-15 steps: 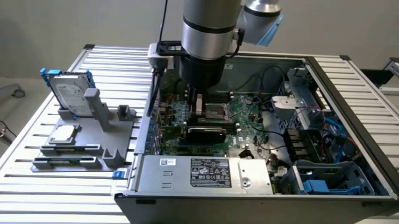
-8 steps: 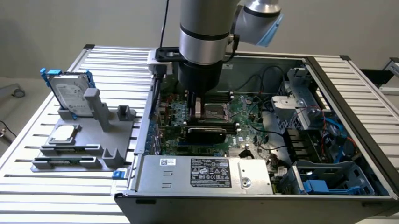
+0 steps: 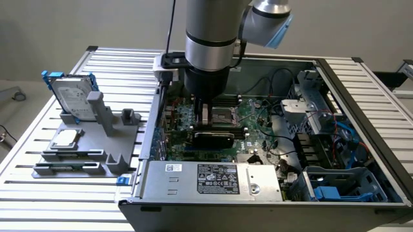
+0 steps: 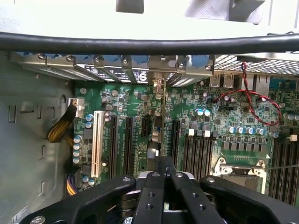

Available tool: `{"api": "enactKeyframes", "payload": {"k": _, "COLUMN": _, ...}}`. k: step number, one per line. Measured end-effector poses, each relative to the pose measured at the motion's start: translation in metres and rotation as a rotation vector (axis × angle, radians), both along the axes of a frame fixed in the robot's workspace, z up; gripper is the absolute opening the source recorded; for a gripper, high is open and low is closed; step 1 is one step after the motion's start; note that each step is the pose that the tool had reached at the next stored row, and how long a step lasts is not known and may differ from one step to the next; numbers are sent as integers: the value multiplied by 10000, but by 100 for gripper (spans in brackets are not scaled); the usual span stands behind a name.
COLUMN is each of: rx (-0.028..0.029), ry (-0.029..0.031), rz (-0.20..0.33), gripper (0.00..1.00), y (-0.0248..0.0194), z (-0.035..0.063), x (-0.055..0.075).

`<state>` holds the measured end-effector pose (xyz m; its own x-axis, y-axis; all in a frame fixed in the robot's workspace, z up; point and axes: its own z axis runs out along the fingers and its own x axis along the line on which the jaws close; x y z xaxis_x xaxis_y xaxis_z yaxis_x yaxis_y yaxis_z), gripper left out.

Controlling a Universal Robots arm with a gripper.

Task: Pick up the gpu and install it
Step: 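Press down on the gpu until it lock into place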

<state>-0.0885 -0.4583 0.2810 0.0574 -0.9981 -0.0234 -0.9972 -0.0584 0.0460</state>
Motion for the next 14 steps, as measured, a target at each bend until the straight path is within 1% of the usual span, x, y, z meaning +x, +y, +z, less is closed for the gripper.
{"api": "enactKeyframes", "payload": {"k": 14, "rx": 11, "ry": -2, "rz": -95, "gripper": 11, "y": 18, "z": -56, "x": -3}}
